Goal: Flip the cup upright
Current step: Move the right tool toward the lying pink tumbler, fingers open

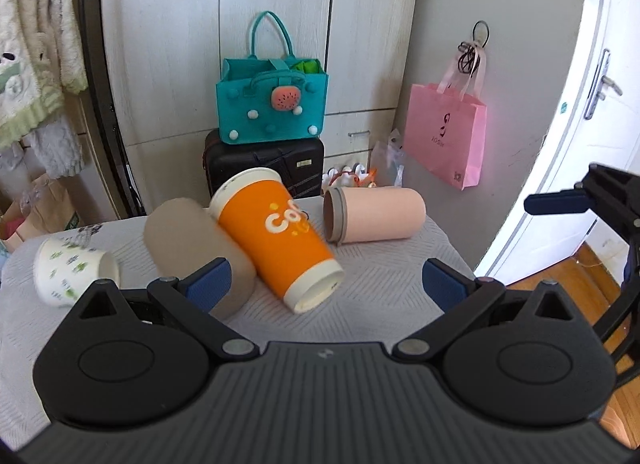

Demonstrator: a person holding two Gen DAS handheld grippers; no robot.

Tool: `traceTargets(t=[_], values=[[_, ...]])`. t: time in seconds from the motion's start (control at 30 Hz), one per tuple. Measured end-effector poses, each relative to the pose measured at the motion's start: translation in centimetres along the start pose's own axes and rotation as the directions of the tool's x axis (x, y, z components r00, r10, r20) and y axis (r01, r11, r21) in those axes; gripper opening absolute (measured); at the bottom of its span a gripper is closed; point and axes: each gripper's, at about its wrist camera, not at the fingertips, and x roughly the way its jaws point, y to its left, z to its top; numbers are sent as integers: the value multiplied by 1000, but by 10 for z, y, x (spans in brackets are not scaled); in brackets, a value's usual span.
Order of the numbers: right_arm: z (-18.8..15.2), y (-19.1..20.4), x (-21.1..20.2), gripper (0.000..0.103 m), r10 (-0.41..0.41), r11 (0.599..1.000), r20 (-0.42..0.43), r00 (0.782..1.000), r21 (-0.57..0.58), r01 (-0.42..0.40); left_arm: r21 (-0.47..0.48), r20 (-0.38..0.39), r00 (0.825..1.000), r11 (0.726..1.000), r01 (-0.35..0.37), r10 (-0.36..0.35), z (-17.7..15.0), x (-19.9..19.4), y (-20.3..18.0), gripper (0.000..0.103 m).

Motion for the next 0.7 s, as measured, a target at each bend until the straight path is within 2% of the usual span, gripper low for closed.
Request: traceTargets(t=[0.23, 0.37, 0.5, 0.7], values=[[7, -11, 31, 103, 8, 991, -46, 999, -133, -14, 27, -56, 998, 1000, -12, 14, 12, 48, -9, 101], [9, -16, 50, 102, 20, 979, -69, 997, -202, -34, 66, -80, 997, 998, 13, -8, 16, 65, -16, 100], [11, -23, 69, 102, 29, 965, -89, 996, -258, -51, 91, -71, 997, 995, 28, -22, 23, 77, -22, 100], [15, -42, 92, 101, 85, 961, -103, 991, -253, -109, 138, -71, 997, 989, 49, -39, 33, 90, -32, 100]])
